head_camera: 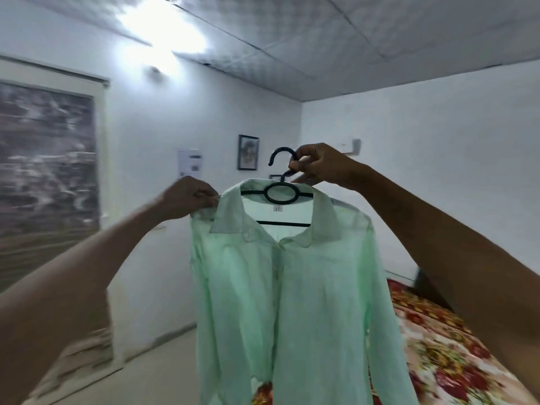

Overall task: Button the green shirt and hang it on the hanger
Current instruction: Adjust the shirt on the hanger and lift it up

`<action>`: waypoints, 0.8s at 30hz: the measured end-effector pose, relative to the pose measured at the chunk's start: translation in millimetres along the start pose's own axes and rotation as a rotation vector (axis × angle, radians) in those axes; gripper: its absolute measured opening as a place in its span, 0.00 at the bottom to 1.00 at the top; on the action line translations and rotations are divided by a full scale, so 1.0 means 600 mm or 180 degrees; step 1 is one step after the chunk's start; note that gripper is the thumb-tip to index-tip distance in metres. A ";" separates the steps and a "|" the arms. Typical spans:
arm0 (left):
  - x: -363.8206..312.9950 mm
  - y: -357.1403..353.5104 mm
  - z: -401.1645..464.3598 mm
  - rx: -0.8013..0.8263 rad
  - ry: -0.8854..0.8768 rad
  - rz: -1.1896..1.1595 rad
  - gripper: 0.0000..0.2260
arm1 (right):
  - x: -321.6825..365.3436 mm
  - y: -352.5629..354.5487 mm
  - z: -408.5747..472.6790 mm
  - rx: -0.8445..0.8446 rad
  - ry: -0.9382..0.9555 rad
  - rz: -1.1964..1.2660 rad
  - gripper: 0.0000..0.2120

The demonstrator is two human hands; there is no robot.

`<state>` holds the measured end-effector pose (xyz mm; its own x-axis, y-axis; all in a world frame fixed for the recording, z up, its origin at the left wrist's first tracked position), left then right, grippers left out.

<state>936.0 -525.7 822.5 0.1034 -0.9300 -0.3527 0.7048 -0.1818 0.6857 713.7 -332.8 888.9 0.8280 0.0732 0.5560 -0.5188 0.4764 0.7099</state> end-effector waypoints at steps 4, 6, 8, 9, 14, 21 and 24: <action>0.068 0.172 -0.170 -0.0200 0.0497 0.0387 0.02 | 0.143 -0.166 0.039 0.0336 0.0253 0.0293 0.05; 0.080 0.260 -0.267 -0.0346 0.0690 0.0500 0.05 | 0.221 -0.256 0.054 0.0492 0.0439 0.0490 0.08; 0.080 0.331 -0.352 -0.0432 0.0727 0.0790 0.08 | 0.289 -0.338 0.066 0.0607 0.0641 0.0756 0.09; 0.081 0.375 -0.408 -0.0461 0.0784 0.0985 0.07 | 0.335 -0.390 0.069 0.0683 0.0748 0.0867 0.07; 0.086 0.589 -0.669 -0.0970 0.1489 0.1170 0.07 | 0.583 -0.602 0.078 0.1054 0.1489 0.1045 0.05; 0.026 0.837 -0.999 -0.1650 0.2198 0.1578 0.06 | 0.945 -0.854 0.031 0.1828 0.2262 0.1588 0.05; -0.022 0.919 -1.116 -0.1820 0.2409 0.1955 0.08 | 1.086 -0.933 -0.016 0.2101 0.2645 0.1754 0.03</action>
<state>1793.0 -399.8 778.9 0.8045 -0.3435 -0.4845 0.5858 0.5930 0.5524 1545.7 -543.4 849.5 0.2178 0.7864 0.5781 -0.6552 -0.3212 0.6838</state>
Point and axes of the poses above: each hand's wrist, its own z-axis towards the middle knuckle, its own y-axis out of the back of the hand, x = y × z, the point moved 8 cm from there along z, towards the middle knuckle, and after that the axes turned 8 degrees about -z, right-handed, at the moved point
